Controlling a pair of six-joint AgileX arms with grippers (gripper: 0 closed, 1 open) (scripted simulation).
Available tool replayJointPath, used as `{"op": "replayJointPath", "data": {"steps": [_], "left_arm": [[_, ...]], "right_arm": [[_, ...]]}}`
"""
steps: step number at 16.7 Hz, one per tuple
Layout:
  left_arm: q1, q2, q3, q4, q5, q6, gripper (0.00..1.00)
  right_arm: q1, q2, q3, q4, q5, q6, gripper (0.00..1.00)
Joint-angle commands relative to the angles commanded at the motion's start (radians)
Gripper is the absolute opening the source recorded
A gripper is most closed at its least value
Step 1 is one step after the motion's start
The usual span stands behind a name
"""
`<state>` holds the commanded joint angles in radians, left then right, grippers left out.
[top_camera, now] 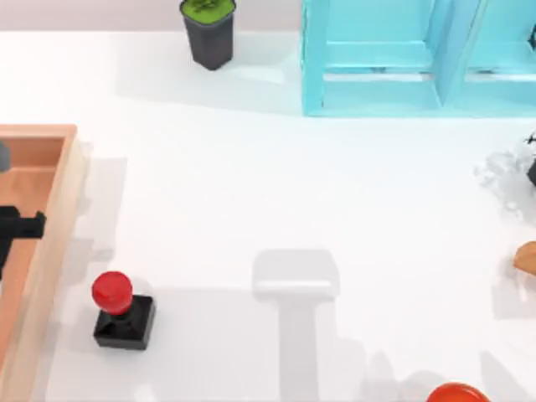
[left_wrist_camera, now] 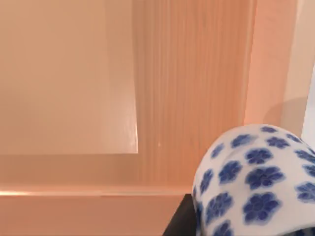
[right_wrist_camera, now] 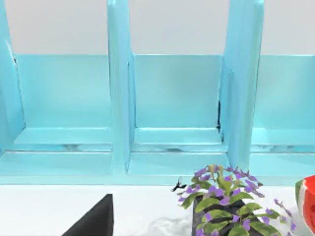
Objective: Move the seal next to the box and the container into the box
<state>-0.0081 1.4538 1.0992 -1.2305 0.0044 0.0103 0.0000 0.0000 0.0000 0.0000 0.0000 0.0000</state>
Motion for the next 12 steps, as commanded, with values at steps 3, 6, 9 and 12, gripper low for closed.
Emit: {"op": "replayJointPath", "data": {"steps": [3, 6, 9, 12], "left_arm": [[0.098, 0.004, -0.003, 0.001, -0.003, 0.097, 0.0], [0.193, 0.006, -0.004, 0.002, -0.005, 0.197, 0.0], [0.318, 0.007, -0.003, 0.006, 0.0, 0.324, 0.0], [0.4, -0.005, -0.015, 0.019, -0.002, 0.405, 0.0]], "right_arm": [[0.0, 0.0, 0.0, 0.0, 0.0, 0.0, 1.0], [0.0, 0.0, 0.0, 0.0, 0.0, 0.0, 1.0], [0.0, 0.0, 0.0, 0.0, 0.0, 0.0, 1.0], [0.0, 0.0, 0.0, 0.0, 0.0, 0.0, 1.0]]}}
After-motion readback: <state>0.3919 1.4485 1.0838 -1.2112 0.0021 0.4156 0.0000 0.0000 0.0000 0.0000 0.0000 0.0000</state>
